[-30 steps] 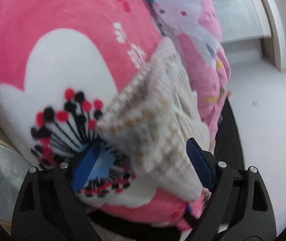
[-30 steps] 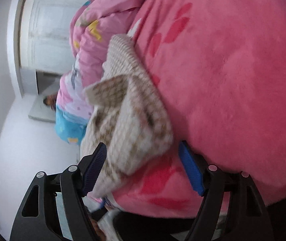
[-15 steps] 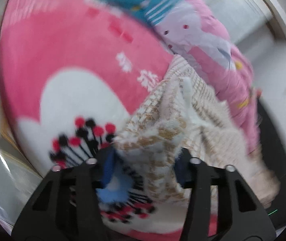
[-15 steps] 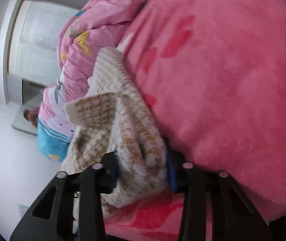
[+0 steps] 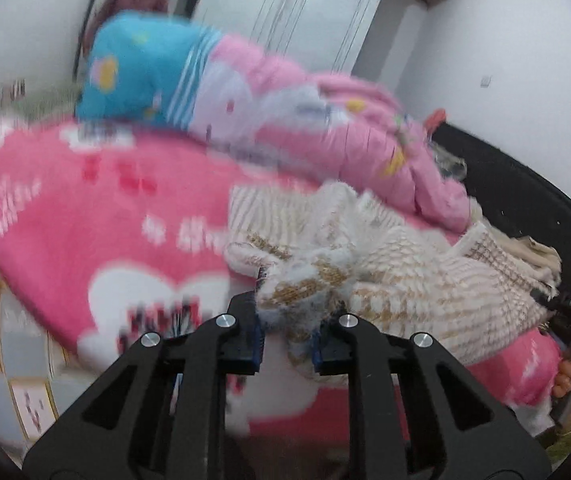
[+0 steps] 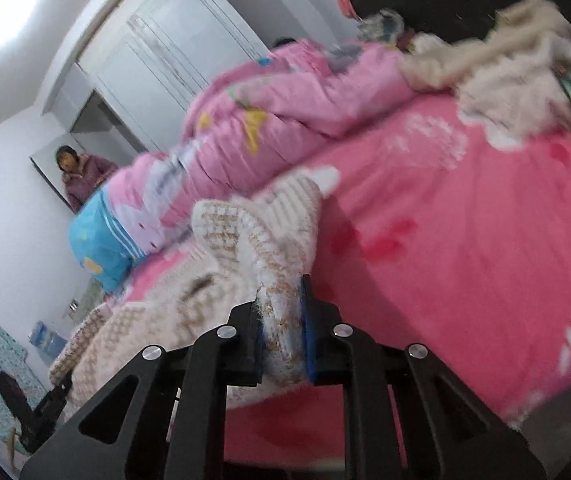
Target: Fold large clothes
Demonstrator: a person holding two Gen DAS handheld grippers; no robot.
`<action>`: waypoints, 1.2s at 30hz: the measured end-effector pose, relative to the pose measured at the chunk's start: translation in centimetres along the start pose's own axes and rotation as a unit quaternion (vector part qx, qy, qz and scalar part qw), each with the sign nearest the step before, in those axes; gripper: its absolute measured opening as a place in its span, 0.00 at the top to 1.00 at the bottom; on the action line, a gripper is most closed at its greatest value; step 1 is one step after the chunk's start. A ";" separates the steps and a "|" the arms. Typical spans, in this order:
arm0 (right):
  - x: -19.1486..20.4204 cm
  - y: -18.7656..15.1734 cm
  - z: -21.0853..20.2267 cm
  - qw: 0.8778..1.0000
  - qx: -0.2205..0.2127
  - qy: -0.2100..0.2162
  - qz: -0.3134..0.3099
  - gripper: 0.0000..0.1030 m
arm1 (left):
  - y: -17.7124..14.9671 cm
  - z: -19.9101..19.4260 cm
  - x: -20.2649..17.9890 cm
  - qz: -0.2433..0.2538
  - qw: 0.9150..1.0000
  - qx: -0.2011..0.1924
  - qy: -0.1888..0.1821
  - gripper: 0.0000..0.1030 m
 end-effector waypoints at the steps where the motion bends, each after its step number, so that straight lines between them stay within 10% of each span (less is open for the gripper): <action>1: -1.8 -1.7 0.3 1.000 0.023 -0.005 0.006 0.85 | -1.2 1.1 0.8 -0.006 1.000 0.025 -0.002 0.76; 6: -8.2 -7.5 2.0 0.988 0.144 -0.016 0.058 0.68 | -5.9 5.8 7.2 -0.089 0.985 0.150 0.015 0.59; 9: -6.9 -5.7 -0.6 0.991 0.131 -0.035 0.014 0.46 | -4.7 4.3 9.3 -0.116 0.985 0.125 0.007 0.46; 16: -3.3 -1.7 2.6 0.989 0.138 -0.007 -0.060 0.43 | -1.1 3.9 5.9 -0.041 0.996 0.083 -0.016 0.42; 23: -2.4 -1.1 10.3 0.979 0.158 -0.034 -0.126 0.44 | -1.2 9.2 0.4 0.093 0.990 0.091 0.059 0.44; 27: -1.5 -0.6 10.5 0.979 0.134 -0.052 -0.147 0.94 | -1.2 9.6 -1.0 0.142 0.985 0.064 0.070 0.90; 36: -1.6 3.2 1.0 0.993 -0.049 -0.023 -0.104 0.96 | 3.0 4.2 2.6 0.016 1.000 0.003 -0.023 0.91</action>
Point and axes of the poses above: each gripper's, at about its wrist camera, not at the fingertips, and z roughly the way its jaws point, x to its left, y to its top, the point moved 5 cm from there along z, roughly the way its jaws point, and after that the axes turned 15 degrees about y, right-handed, at the moved point
